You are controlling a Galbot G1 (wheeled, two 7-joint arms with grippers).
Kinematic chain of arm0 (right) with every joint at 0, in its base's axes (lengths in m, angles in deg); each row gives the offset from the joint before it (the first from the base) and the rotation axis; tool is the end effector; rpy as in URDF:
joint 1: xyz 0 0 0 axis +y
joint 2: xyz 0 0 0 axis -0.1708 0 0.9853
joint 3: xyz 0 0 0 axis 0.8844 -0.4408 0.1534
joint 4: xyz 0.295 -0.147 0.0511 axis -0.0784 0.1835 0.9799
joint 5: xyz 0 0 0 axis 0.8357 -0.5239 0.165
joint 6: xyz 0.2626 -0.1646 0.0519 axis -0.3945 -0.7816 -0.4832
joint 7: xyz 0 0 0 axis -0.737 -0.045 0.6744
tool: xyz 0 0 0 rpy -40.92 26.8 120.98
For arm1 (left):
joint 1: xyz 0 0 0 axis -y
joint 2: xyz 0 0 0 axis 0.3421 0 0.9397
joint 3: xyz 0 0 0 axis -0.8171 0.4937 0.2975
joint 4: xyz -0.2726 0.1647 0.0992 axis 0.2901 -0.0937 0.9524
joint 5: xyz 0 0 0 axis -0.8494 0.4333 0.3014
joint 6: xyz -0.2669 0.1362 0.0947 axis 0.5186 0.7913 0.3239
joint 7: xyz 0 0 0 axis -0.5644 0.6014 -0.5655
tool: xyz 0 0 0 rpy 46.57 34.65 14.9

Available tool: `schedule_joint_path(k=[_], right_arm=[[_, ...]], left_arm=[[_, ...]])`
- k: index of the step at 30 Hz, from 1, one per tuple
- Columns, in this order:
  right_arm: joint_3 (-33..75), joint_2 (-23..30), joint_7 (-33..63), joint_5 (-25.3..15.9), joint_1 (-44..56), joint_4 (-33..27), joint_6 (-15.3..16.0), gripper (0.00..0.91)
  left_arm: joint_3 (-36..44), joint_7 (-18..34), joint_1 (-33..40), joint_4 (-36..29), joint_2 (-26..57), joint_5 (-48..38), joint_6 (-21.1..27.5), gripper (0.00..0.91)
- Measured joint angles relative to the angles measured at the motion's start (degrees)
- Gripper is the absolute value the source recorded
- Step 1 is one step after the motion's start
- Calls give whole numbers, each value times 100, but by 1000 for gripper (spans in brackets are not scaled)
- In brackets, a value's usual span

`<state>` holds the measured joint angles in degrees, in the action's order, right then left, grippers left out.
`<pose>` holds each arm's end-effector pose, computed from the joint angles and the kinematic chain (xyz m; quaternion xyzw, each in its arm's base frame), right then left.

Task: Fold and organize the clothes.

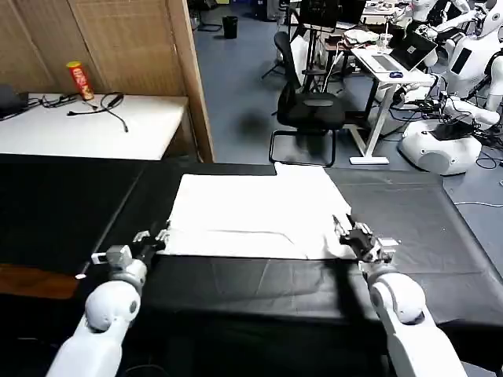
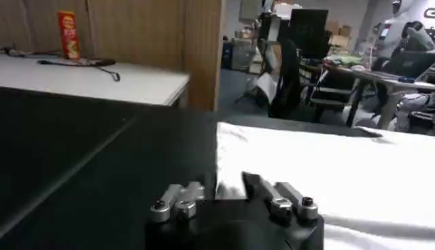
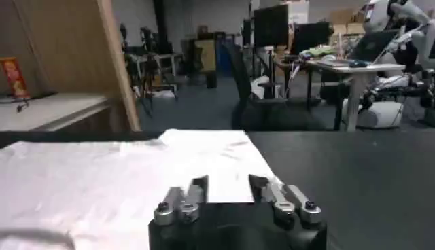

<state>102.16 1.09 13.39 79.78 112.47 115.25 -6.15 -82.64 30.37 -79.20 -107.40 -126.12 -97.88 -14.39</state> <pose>0.2438 -0.0981 -0.2652 0.0540 -0.9873 0.0041 0.1496 0.2632 0.1014 -0.2857 -0.0072 -0.9864 0.0389 0.1593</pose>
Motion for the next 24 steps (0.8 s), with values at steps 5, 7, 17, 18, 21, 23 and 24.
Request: schedule_joint_path(k=[5, 7, 17, 18, 21, 23, 24], right_arm=[[174, -52, 56, 2, 497, 225, 29, 878], [203, -25, 90, -1, 619, 230, 29, 819], [206, 58, 72, -32, 829, 122, -41, 624], [206, 57, 63, -32, 820, 111, -49, 624], [202, 43, 45, -40, 794, 62, -75, 185], [185, 34, 43, -49, 778, 27, -81, 88], [177, 34, 43, -52, 775, 21, -81, 78]], left_arm=[[-71, -121, -421, -292, 137, -208, 61, 878], [-99, -143, -591, -371, 159, -282, 75, 878], [-109, -227, -856, -345, 139, -172, 77, 400], [-107, -228, -860, -319, 139, -171, 75, 312], [-110, -228, -863, -268, 143, -166, 61, 127], [-111, -236, -864, -241, 146, -166, 58, 0], [-112, -242, -864, -226, 147, -165, 58, 0]])
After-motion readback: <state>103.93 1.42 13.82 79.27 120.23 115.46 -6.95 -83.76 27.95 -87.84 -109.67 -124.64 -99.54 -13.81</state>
